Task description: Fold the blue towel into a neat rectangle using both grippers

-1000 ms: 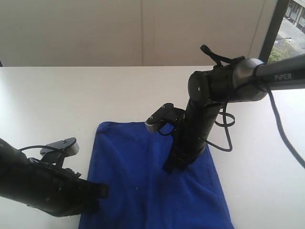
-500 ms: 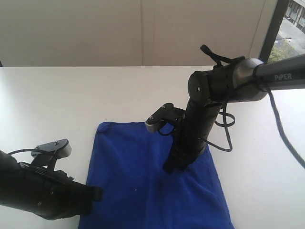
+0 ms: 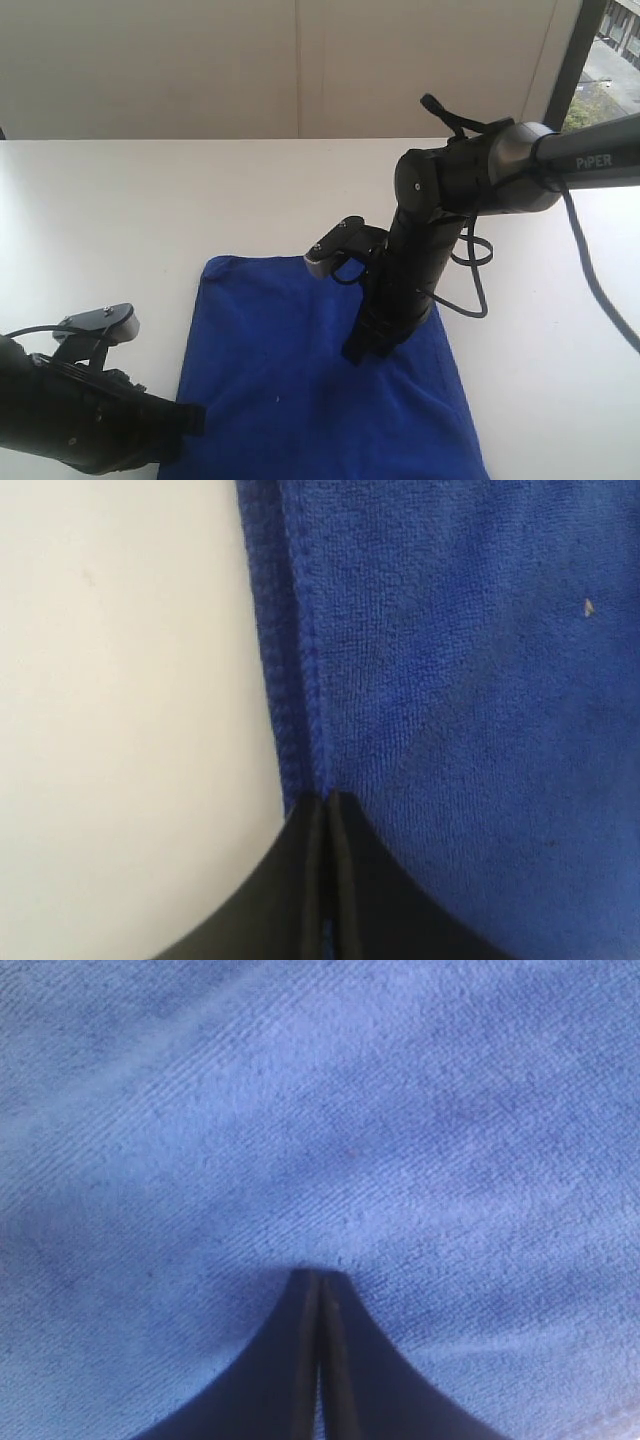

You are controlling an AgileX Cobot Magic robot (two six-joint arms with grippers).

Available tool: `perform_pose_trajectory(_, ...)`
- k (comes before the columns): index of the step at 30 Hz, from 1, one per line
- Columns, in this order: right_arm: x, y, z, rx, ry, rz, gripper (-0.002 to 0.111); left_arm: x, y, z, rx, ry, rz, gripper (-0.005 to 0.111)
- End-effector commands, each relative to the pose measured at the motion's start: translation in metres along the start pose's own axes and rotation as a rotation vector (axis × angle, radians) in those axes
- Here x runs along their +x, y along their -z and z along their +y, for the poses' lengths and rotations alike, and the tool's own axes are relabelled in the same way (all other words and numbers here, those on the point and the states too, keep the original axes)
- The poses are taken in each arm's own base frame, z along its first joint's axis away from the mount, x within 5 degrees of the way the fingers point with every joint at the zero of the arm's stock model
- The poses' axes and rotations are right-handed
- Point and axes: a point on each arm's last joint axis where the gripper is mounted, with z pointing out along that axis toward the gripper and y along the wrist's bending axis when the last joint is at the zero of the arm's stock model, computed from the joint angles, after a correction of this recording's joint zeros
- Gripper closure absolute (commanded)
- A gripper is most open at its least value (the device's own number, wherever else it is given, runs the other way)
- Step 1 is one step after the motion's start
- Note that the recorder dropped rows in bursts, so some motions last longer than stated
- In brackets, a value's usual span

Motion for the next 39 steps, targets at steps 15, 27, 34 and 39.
perform_pose_trajectory(15,0.003,-0.008,0.000,-0.017,-0.006,0.022,0.108,0.004,0.000,0.002,-0.013,-0.045,0.011,0.060)
perform_pose_trajectory(27,0.003,-0.008,0.000,-0.017,-0.006,0.022,0.108,-0.004,0.042,-0.014,0.076,-0.131,-0.162,0.060)
perform_pose_trajectory(34,0.003,-0.008,0.000,-0.017,-0.006,0.022,0.108,0.006,0.044,-0.023,0.171,-0.147,-0.060,0.073)
perform_pose_trajectory(39,0.003,-0.008,0.000,-0.018,-0.006,0.024,0.108,0.010,0.040,-0.023,0.192,-0.188,-0.006,0.102)
